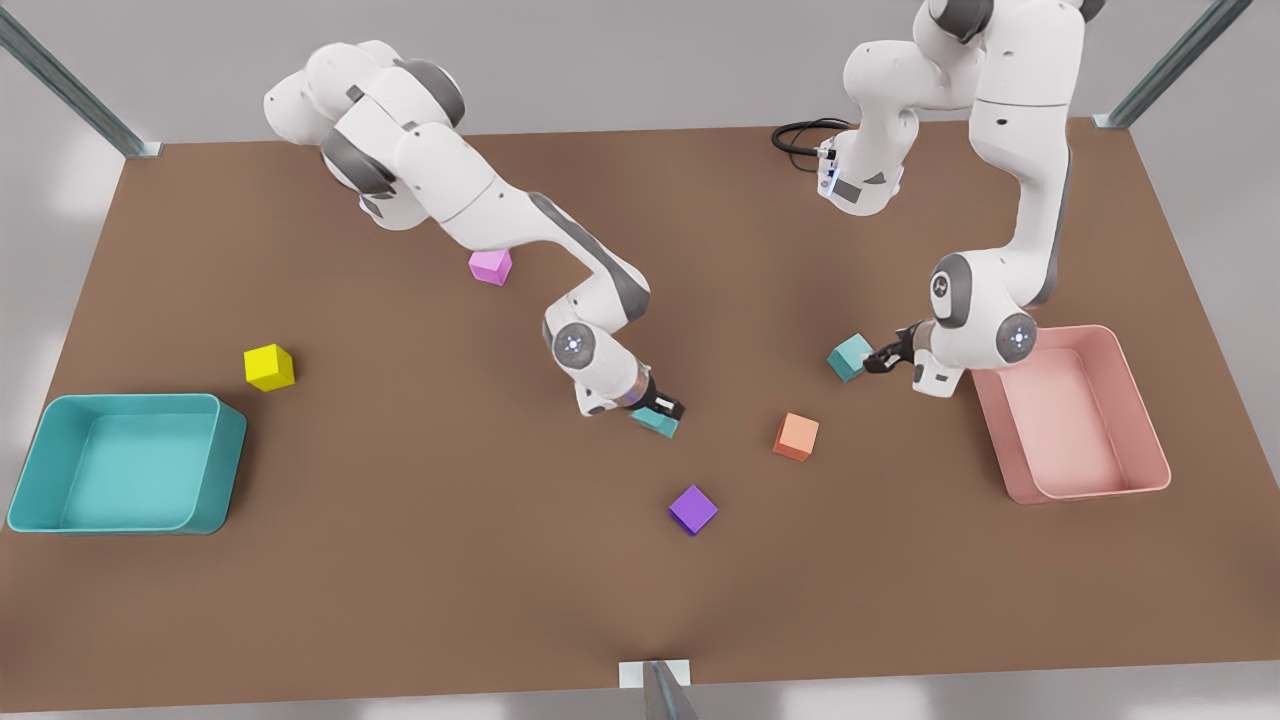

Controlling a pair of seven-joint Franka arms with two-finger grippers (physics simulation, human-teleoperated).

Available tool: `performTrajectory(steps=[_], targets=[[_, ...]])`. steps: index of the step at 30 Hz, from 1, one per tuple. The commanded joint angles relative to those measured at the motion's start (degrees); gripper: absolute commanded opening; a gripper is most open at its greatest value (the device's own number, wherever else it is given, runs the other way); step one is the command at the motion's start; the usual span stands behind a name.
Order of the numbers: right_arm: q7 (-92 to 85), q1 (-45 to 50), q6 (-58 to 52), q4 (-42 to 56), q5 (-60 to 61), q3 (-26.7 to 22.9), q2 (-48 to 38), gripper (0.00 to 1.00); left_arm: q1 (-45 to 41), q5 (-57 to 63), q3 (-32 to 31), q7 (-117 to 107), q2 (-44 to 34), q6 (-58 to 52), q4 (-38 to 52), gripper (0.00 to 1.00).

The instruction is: Stack the two blue cubes on top of each other

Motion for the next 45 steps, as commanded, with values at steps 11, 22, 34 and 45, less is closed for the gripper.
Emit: performTrajectory(steps=[11,22,34,45], targets=[[17.1,-4.1,-10.2,1.0,0.1,-0.5,-5.5,1.00,-0.9,-3.9,-0.8,-16.3,1.1,8.8,-2.5,1.00],[-44.0,-44.6,-72.7,24.2,-19.0,-0.4,-16.7,1.00,-1.6,-5.0,-1.1,-0.8,2.4,8.5,-4.3,1.00],[-49.2,-39.5,-62.5,4.3,-22.0,-4.6,-42.2,1.00,-1.8,-5.2,-1.7,0.0,6.2,12.0,-4.2,1.00],[-49.3,-39.5,-62.5,4.2,-20.9,-4.8,-41.5,1.00,-1.7,-6.4,-2.5,1.8,5.2,12.9,-3.9,0.73]])
